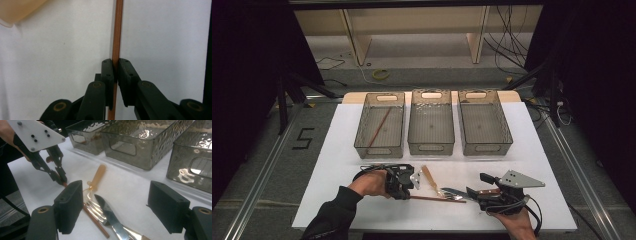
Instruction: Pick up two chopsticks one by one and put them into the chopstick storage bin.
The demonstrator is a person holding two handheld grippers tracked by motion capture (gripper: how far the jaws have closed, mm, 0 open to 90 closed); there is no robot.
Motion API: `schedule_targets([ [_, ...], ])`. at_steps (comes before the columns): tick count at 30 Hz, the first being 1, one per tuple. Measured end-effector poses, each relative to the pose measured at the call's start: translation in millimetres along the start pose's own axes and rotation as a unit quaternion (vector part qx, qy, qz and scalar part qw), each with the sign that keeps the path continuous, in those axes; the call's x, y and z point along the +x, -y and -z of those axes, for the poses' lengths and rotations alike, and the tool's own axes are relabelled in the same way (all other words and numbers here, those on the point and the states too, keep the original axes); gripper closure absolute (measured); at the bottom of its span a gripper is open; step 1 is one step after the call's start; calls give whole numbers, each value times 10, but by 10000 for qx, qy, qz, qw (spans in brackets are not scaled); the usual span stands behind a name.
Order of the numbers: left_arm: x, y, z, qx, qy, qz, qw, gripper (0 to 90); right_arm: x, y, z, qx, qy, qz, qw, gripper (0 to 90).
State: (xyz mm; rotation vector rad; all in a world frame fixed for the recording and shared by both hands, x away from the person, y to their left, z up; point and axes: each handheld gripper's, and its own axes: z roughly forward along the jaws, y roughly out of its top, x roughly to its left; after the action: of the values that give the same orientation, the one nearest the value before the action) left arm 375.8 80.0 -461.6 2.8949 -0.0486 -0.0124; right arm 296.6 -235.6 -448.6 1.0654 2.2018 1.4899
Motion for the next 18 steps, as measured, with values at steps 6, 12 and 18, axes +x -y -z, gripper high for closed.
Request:
schedule_targets([
  [6, -31, -7, 0, 26, 51, -62, 10000, 832, 1, 0, 1, -2, 2, 4, 10000, 292],
  [12, -65, -9, 19, -34, 105, -149, 9998, 833, -2, -1, 4, -5, 11, 9, 10000, 292],
  [18, -113, -28, 103, -232, 143, -221, 9994, 834, -1, -1, 3, -10, 14, 22, 10000, 292],
])
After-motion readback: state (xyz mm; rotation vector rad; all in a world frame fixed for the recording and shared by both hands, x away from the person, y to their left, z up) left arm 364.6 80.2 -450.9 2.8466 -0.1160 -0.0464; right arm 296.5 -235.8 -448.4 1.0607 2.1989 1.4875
